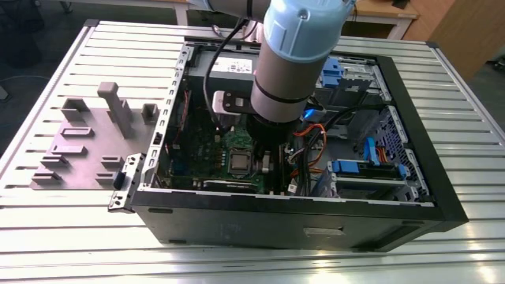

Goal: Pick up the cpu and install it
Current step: 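Install the first cpu locking lever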

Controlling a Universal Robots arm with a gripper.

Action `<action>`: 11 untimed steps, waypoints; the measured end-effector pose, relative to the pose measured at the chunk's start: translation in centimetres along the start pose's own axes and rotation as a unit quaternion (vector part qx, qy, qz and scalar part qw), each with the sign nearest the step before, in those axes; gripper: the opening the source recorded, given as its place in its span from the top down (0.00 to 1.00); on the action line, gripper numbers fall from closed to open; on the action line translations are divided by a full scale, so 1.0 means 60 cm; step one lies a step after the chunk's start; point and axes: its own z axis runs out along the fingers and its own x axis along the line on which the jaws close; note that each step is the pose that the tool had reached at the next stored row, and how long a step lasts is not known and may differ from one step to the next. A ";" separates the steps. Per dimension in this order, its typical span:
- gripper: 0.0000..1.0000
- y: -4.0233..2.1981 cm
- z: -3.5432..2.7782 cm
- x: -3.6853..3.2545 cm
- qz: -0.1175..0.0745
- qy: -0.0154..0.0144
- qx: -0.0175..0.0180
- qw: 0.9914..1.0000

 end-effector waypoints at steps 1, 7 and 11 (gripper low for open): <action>0.89 0.000 0.000 0.000 0.000 0.000 0.000 1.000; 0.89 0.000 0.000 0.000 0.000 0.000 0.000 1.000; 0.89 0.000 0.000 0.000 0.000 0.000 0.000 1.000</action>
